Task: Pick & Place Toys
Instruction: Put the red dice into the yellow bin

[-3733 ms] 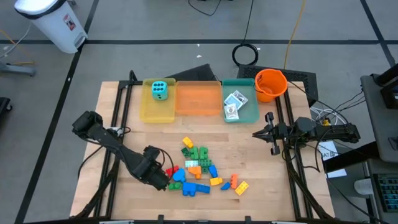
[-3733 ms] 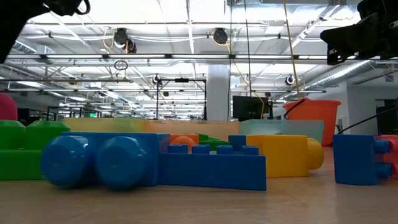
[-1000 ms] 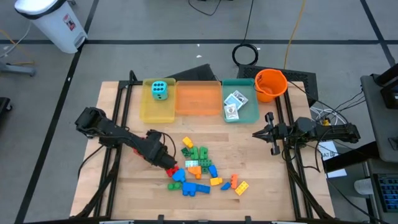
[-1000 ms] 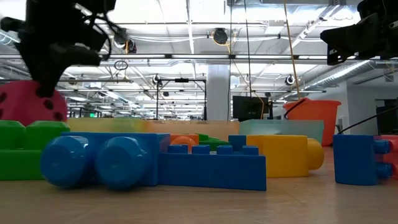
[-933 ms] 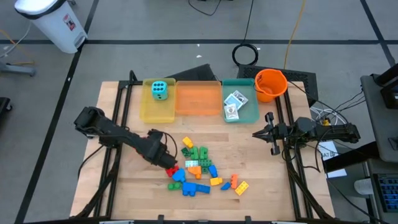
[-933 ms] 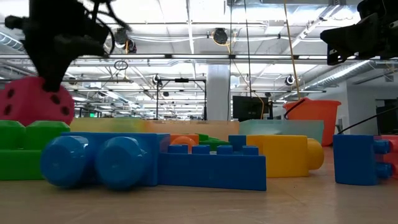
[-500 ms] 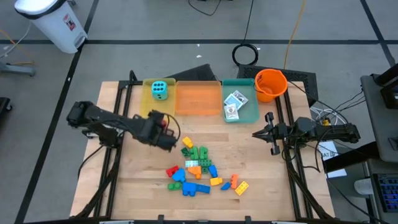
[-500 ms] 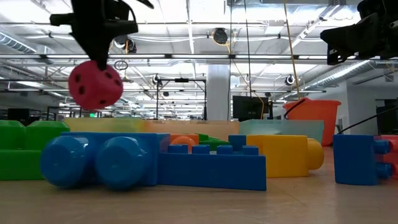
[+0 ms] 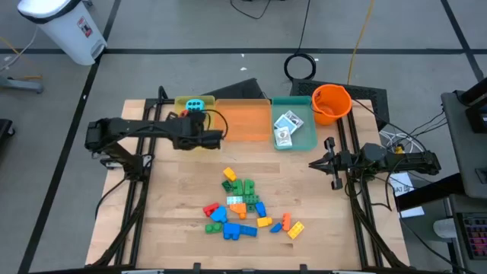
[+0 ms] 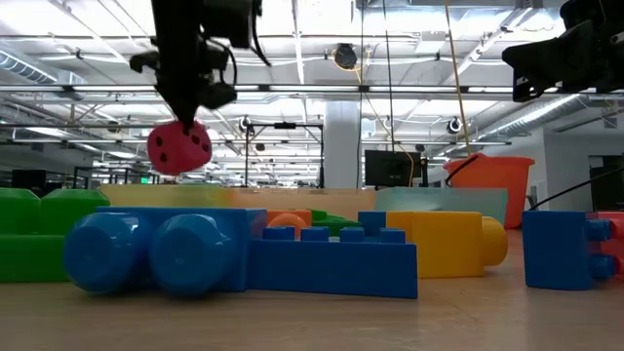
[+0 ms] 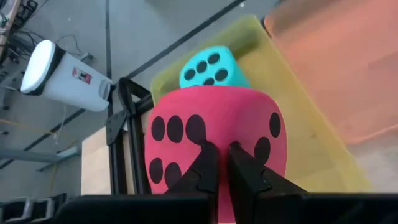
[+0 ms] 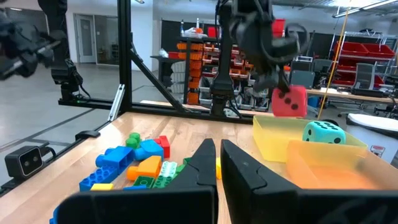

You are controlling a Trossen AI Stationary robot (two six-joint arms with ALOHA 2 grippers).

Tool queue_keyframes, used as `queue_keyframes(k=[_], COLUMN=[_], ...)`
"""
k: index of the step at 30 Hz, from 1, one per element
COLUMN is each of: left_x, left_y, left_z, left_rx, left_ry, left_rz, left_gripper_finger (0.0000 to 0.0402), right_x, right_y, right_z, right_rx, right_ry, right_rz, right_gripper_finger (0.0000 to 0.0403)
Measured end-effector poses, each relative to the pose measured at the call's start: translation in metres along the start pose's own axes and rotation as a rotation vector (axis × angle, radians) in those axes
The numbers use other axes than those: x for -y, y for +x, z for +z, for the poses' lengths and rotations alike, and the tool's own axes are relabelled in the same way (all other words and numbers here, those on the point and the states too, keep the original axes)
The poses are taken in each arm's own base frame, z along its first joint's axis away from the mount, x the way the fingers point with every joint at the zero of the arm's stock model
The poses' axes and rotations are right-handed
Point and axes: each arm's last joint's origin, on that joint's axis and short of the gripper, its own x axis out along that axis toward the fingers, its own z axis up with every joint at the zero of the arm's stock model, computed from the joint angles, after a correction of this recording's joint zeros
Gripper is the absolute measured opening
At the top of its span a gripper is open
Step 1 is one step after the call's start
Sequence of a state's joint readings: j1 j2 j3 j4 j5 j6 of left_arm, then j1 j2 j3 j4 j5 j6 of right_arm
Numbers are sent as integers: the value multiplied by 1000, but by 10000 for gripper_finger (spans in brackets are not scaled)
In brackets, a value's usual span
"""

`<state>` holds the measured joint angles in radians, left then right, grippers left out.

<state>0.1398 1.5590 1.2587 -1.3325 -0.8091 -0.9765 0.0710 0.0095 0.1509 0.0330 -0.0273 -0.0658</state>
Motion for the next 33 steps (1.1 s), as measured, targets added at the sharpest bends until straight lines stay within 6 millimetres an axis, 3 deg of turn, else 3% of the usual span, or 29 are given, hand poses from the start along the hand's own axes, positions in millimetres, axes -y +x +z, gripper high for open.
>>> queue_keyframes(k=[8,18,24,33], left_x=[22,41,47,48], left_y=[43,67,68,72], left_z=[-15,-29,-25,-17], left_rx=[-12,-26,6,8], left_ry=[31,70,70,125], left_rz=[24,38,-3,-42], left_gripper_finger=[7,21,84,237], right_x=[0,0,0,0], right_y=[0,0,0,0], right_z=[0,0,0,0], right_rx=[-1,0,-3,-1], right_ry=[-1,-1,-1,0], right_rz=[0,0,1,0], right_gripper_finger=[0,0,0,0])
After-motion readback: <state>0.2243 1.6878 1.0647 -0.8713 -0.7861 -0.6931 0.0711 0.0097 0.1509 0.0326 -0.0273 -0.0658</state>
